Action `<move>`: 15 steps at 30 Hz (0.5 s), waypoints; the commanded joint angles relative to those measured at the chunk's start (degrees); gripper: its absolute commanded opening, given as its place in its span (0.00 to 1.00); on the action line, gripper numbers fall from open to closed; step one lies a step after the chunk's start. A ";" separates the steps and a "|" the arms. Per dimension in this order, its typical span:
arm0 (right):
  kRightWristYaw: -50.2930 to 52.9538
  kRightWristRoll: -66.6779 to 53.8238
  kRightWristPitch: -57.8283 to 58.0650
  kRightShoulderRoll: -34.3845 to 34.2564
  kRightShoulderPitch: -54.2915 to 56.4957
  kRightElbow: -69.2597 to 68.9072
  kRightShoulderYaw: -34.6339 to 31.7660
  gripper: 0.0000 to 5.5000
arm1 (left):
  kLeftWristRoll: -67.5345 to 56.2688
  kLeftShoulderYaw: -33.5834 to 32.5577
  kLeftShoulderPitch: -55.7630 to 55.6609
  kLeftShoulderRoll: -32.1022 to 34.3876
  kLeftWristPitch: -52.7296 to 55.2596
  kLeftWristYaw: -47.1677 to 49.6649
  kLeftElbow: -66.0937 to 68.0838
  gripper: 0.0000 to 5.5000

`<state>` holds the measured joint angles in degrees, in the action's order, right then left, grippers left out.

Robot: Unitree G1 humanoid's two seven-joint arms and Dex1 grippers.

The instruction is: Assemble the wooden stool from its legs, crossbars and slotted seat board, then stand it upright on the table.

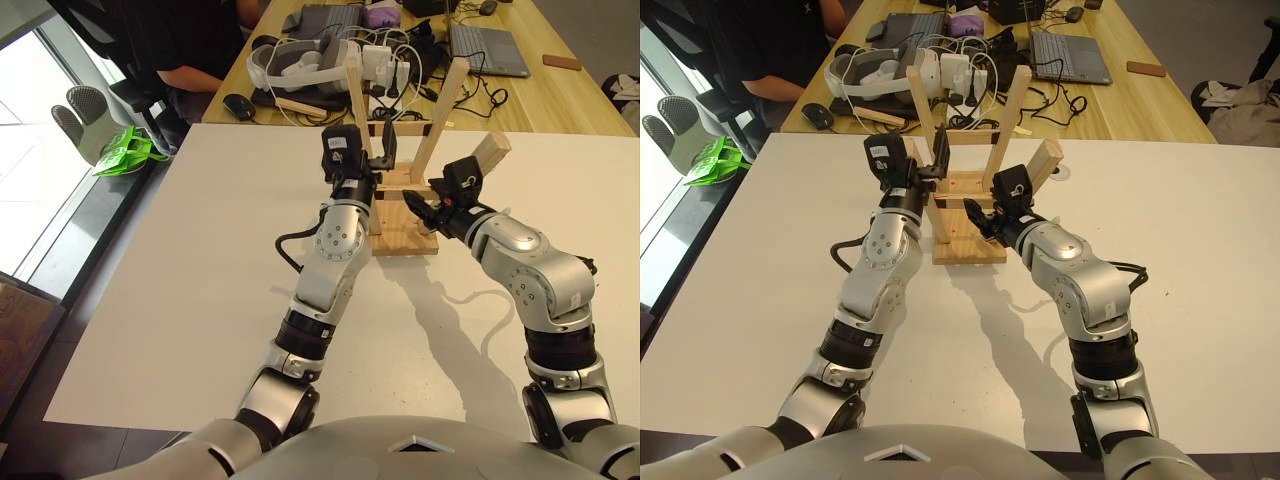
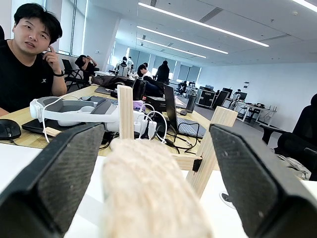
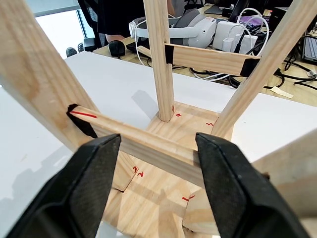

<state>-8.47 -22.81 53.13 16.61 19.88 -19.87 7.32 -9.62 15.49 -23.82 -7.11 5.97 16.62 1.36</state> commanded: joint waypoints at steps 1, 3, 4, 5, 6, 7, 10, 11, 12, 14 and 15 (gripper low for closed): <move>-0.36 1.17 3.02 0.00 -2.35 2.79 0.45 0.51 | 0.98 0.27 1.74 -3.87 1.07 -0.93 -0.22 0.70; 0.11 1.66 2.28 -0.86 -1.92 3.06 -0.06 0.51 | 1.20 0.75 3.06 -4.03 1.48 -1.12 -1.09 0.70; 0.61 1.82 1.64 -1.56 -1.48 3.11 -0.83 0.51 | 1.28 0.95 3.72 -4.06 1.70 -1.22 -1.59 0.70; 0.99 2.00 1.08 -2.18 -1.01 3.24 -1.56 0.51 | 1.33 1.06 4.21 -4.06 1.90 -1.28 -1.96 0.70; 1.48 2.23 -0.12 -2.93 -0.48 3.37 -2.52 0.51 | 1.36 1.14 4.71 -4.01 2.13 -1.31 -2.35 0.70; 1.70 2.46 -0.97 -3.44 -0.11 3.54 -3.15 0.51 | 1.40 1.14 4.99 -3.99 2.28 -1.31 -2.58 0.70; 3.33 1.58 -5.82 -6.85 2.98 3.18 -7.83 0.51 | 1.25 1.29 7.53 -3.20 3.55 -0.98 -6.00 0.70; 3.68 1.11 -6.90 -7.79 3.84 2.82 -9.06 0.51 | 1.09 1.16 8.28 -2.80 4.13 -0.83 -7.53 0.70; 3.88 0.49 -7.57 -8.67 4.76 2.30 -10.03 0.51 | 0.92 0.72 9.00 -2.07 5.03 -0.65 -9.89 0.70; 3.82 -1.18 -8.43 -10.42 6.89 0.83 -11.65 0.51 | 0.43 -1.21 9.91 -0.06 7.24 -0.41 -15.54 0.70; 3.74 -2.00 -8.63 -11.09 7.75 0.15 -12.32 0.51 | 0.08 -2.73 9.85 1.06 8.43 -0.45 -18.51 0.70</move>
<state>-4.90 -22.83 45.20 7.16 25.04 -17.78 -3.49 -8.83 15.64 -16.20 -4.04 11.84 15.63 -10.95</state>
